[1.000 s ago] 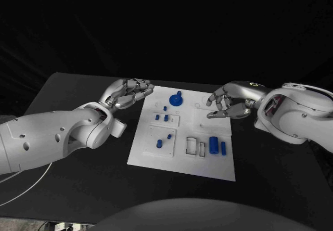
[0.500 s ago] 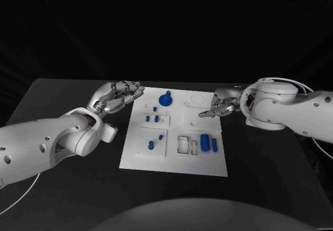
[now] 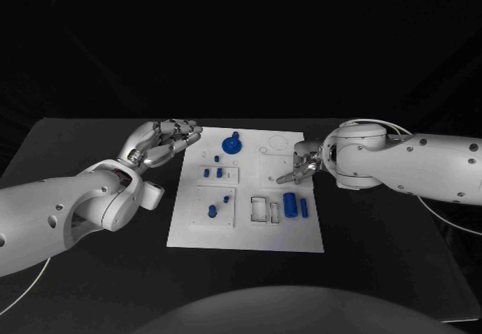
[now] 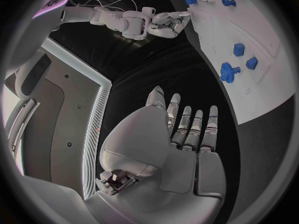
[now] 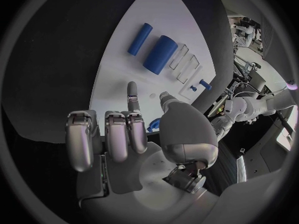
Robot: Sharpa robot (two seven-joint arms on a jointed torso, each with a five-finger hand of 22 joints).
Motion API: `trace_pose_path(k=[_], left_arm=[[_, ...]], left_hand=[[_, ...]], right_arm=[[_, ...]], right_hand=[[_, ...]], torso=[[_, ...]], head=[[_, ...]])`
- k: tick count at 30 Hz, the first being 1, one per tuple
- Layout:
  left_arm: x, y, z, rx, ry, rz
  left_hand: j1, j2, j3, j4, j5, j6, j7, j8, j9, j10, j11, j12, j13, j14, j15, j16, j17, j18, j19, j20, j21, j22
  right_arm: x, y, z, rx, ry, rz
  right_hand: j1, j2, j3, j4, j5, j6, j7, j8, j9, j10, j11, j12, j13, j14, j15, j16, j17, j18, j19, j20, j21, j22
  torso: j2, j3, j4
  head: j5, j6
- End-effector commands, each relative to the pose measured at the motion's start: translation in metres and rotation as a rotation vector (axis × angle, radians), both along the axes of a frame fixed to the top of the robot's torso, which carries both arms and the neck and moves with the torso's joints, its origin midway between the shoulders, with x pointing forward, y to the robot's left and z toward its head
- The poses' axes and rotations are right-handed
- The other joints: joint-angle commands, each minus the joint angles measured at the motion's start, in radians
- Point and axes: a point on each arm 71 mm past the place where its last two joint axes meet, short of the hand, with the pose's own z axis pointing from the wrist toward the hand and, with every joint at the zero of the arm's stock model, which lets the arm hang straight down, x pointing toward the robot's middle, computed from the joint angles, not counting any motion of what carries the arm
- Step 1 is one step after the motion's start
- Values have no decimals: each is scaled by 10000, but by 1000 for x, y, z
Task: Assemble the parts on the task board
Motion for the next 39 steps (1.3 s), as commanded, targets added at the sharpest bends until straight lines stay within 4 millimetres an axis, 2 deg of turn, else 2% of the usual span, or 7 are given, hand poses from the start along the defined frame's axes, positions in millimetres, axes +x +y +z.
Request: trace_pose_path(k=[1, 9, 21, 31, 39], left_arm=[[-1, -3, 1, -68, -112, -280], [-2, -2, 0, -30, -107, -232], [-1, -2, 0, 43, -133, -206], [-1, -1, 0, 84, -100, -146], [-1, -1, -1, 108, -53, -135]], left_hand=[[86, 7, -52, 3, 39, 14, 48, 52, 10, 69, 28, 47, 15, 85, -20, 88, 15, -9, 64, -8, 37, 10], [94, 11, -58, 3, 41, 30, 56, 62, 12, 93, 40, 59, 15, 114, -15, 121, 19, -9, 63, -8, 38, 7], [96, 12, -75, 6, 43, 62, 65, 83, 18, 129, 52, 75, 13, 163, 9, 175, 25, 1, 79, -11, 51, 7], [97, 12, -80, 6, 44, 68, 68, 87, 19, 135, 55, 77, 12, 168, 13, 180, 25, 3, 81, -11, 53, 6], [96, 12, -83, 6, 45, 72, 71, 89, 19, 139, 59, 79, 11, 175, 16, 189, 25, 4, 81, -11, 54, 6]], right_arm=[[-3, 2, -8, -256, 807, -154], [-6, 9, -20, -358, 1332, -73], [-6, 11, -23, -683, 1254, 31], [-4, 11, -22, -471, 964, -108], [-5, 11, -22, -411, 1129, -114]], right_hand=[[96, -7, 62, -24, 31, 30, 35, -52, -8, 1056, -86, 36, 2626, 1060, -91, 34, 2629, -125, 892, -59, 87, 2516], [216, -10, 78, -72, 122, 132, 12, -57, 8, 1056, -107, 36, 2626, 1060, -106, 34, 2629, -124, 892, -69, 91, 2515], [328, -55, 71, -116, 299, 177, 4, -88, 19, 1056, -125, 36, 2626, 1060, -121, 34, 2629, -74, 793, -79, -88, 2450], [461, -18, 44, -107, 175, -230, 134, -373, 19, 1056, -29, 36, 2626, 1060, -52, 34, 2629, 19, 586, -32, -431, 2324], [247, 51, -44, 0, 86, -148, 127, -337, 137, 1056, -16, 36, 2626, 1060, -28, 34, 2629, 2, 617, 1, -359, 2348]], torso=[[-9, 1, 15], [-1, 4, 8], [-9, 0, 6], [-7, 2, 7], [-7, 0, 9]], head=[[-29, 1], [37, 1], [75, 1], [83, 1], [92, 1]])
